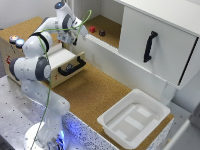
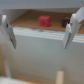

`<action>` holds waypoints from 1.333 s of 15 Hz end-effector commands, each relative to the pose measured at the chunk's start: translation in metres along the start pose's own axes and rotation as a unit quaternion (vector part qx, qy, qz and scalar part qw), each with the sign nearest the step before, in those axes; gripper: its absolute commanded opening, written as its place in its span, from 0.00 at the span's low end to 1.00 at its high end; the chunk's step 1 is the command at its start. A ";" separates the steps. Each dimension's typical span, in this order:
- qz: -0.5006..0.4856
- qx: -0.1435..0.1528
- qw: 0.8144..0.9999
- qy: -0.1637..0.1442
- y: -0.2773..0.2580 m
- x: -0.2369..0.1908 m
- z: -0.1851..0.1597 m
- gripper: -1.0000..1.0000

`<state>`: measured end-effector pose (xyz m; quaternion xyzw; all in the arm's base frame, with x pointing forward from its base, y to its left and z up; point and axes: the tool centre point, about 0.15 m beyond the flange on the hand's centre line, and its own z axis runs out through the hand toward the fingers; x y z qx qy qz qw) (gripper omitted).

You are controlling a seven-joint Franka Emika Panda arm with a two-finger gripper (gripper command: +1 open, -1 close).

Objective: Turn off the blue led light

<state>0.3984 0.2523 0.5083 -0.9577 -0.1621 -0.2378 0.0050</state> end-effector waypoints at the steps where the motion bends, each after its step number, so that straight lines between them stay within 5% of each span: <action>1: -0.179 -0.003 0.972 -0.151 -0.113 -0.016 -0.047 1.00; 3: -0.274 -0.009 0.940 -0.200 -0.163 -0.026 -0.072 1.00; 6: -0.356 0.019 0.906 -0.229 -0.224 -0.041 -0.092 1.00; 10: -0.425 0.130 0.858 -0.257 -0.301 -0.065 -0.114 1.00; 12: -0.451 0.149 0.842 -0.254 -0.324 -0.078 -0.115 1.00; 13: -0.456 0.151 0.841 -0.249 -0.329 -0.085 -0.112 0.00; 14: -0.469 0.131 0.839 -0.242 -0.332 -0.091 -0.108 0.00; 19: -0.472 0.128 0.854 -0.178 -0.340 -0.114 -0.096 0.00; 20: -0.453 0.150 0.859 -0.184 -0.339 -0.118 -0.089 0.00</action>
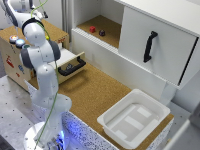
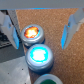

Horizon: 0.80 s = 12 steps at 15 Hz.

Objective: Turn off the blue led light

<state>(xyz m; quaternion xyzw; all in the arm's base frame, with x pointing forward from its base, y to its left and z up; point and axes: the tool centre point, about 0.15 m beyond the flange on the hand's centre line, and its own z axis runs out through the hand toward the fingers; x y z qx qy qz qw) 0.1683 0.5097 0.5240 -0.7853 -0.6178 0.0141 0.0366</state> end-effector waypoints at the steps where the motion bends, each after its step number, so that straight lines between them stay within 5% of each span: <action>1: 0.013 -0.057 0.998 0.008 -0.020 0.014 0.021 0.00; 4: 0.011 -0.106 0.994 0.032 -0.023 0.016 0.037 0.00; 12: 0.083 -0.071 0.992 0.060 0.020 0.010 0.065 0.00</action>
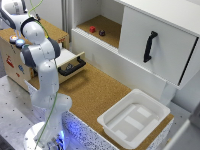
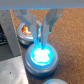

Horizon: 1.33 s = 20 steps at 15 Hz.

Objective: Turn off the blue led light

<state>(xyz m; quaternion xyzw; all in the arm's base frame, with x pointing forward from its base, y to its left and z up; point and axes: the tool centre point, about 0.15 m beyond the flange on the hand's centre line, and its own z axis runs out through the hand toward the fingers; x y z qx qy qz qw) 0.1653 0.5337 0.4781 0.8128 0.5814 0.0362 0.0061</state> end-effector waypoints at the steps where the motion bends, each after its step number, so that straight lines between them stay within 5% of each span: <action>1: 0.046 -0.005 0.998 0.042 0.027 -0.012 0.021 0.00; 8: 0.071 -0.012 0.996 0.047 0.029 -0.030 0.010 0.00; 15: 0.029 0.034 0.998 0.042 0.007 -0.044 0.015 0.00; 20: 0.028 0.039 0.998 0.048 0.007 -0.040 0.022 0.00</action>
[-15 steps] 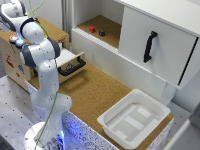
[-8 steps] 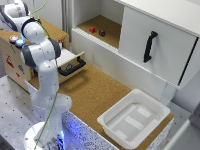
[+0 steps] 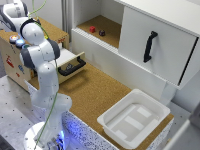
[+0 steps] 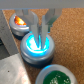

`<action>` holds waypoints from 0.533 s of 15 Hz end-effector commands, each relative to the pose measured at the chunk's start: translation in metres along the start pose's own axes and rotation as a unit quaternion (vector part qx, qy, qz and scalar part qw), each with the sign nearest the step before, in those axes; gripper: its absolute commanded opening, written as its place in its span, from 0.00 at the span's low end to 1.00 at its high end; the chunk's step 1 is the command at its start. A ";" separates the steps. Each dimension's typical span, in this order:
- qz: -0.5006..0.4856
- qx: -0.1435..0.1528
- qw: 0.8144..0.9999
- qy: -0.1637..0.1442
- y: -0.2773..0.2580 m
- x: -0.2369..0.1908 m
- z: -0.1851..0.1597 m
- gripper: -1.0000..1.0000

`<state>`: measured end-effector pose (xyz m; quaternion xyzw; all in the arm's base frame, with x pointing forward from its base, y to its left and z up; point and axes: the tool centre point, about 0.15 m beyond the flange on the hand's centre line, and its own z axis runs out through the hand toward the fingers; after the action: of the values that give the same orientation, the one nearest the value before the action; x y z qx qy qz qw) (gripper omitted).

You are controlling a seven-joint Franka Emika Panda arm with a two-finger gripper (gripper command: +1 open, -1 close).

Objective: Turn off the blue led light

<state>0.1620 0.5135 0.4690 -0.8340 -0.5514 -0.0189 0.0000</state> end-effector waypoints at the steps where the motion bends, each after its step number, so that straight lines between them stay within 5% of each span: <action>1: -0.013 0.026 0.998 0.062 0.006 -0.014 0.015 0.00; 8: -0.040 0.029 0.998 0.028 0.000 -0.005 0.049 0.00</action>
<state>0.1609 0.5184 0.4634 -0.8212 -0.5700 -0.0257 0.0084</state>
